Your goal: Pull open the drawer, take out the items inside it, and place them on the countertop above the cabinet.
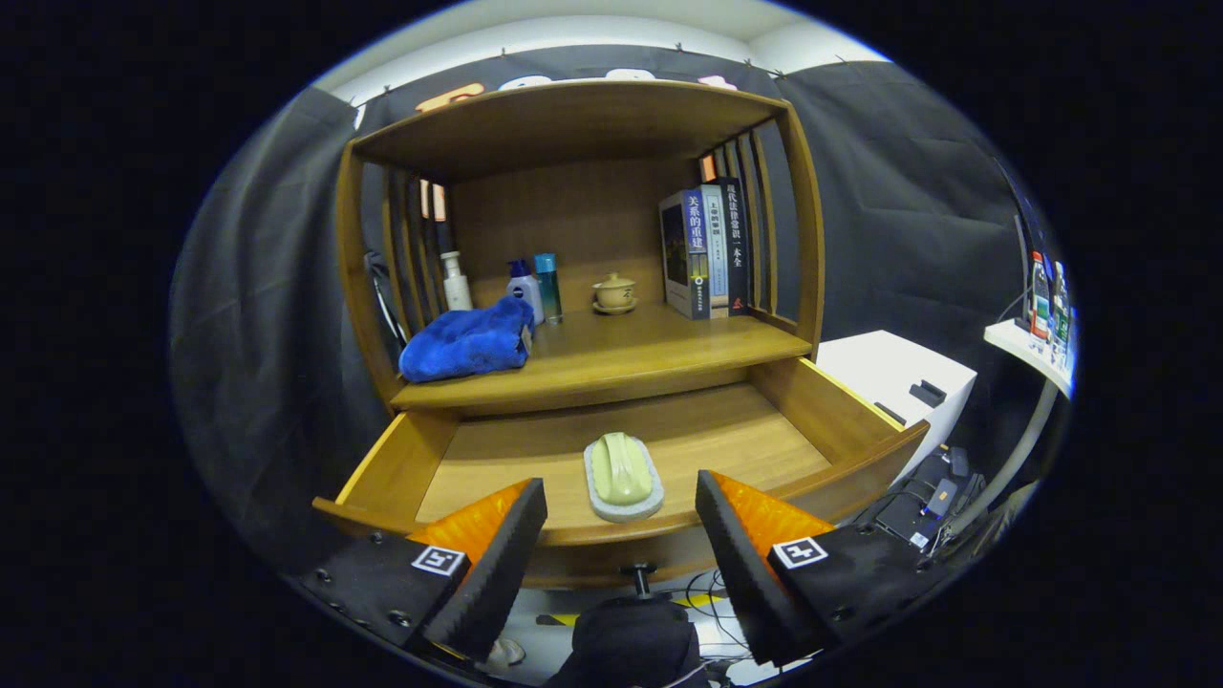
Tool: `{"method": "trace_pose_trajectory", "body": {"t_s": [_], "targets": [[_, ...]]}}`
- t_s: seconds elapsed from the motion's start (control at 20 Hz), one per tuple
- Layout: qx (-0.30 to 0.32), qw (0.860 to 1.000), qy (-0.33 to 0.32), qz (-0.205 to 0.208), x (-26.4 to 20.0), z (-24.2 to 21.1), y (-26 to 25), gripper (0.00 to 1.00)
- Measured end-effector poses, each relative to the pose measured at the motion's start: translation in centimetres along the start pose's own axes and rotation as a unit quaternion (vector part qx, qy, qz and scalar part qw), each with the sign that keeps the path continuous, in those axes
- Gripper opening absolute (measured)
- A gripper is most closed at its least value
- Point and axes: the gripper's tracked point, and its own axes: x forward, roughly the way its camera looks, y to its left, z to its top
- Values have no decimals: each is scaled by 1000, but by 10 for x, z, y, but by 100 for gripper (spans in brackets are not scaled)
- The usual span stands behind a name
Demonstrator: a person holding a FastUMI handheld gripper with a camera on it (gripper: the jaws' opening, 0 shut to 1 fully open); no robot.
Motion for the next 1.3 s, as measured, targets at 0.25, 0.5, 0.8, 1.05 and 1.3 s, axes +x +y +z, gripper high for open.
{"method": "trace_pose_trajectory", "body": {"t_s": [0.25, 0.5, 0.8, 1.05, 1.3], "targets": [[-31, 999, 34, -10, 42, 19, -3, 100], [-32, 995, 95, 5, 82, 21, 11, 99], [-47, 983, 176, -1, 129, 14, 5, 99], [-59, 971, 233, -2, 151, -4, 3, 99], [-61, 956, 287, 3, 167, -24, 5, 93]]}}
